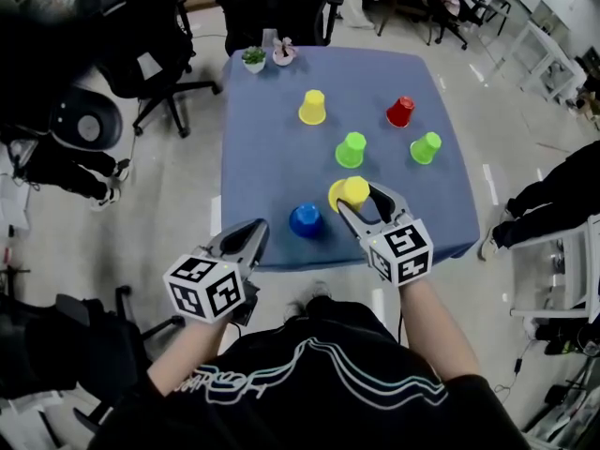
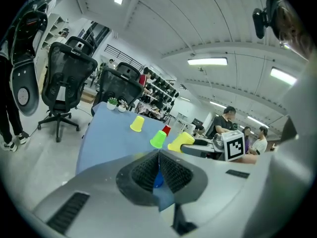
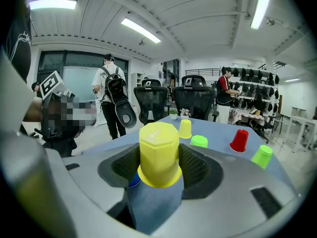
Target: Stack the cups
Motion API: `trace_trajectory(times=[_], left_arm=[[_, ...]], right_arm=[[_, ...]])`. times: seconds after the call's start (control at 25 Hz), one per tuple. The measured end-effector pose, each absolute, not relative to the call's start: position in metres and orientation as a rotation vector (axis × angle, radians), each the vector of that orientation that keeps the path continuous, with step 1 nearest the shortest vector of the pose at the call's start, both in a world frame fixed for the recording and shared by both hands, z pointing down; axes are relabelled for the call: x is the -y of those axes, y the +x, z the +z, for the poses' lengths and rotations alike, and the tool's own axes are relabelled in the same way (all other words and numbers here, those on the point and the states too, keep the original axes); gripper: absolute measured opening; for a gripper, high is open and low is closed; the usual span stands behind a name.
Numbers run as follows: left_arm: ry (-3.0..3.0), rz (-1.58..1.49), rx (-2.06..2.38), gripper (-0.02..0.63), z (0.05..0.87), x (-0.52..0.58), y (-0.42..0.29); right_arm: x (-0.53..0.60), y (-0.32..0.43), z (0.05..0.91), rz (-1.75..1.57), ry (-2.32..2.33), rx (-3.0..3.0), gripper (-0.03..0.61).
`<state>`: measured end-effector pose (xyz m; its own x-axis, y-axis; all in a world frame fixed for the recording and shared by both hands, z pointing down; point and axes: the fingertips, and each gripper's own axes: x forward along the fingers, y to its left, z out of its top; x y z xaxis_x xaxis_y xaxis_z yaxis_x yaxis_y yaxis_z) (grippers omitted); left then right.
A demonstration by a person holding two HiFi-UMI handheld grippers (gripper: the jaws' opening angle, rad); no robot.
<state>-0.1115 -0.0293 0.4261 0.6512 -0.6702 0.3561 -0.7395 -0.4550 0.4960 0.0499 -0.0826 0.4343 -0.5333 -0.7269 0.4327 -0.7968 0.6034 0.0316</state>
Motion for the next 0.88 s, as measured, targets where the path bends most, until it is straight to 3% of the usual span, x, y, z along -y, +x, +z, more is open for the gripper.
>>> trace_trajectory(times=[0.88], left_arm=[[2.216,0.187,1.051,0.025,0.460,0.021,-0.114]], right_arm=[[0.056,0.049,0.496,0.314,1.187,2.358,0.259]])
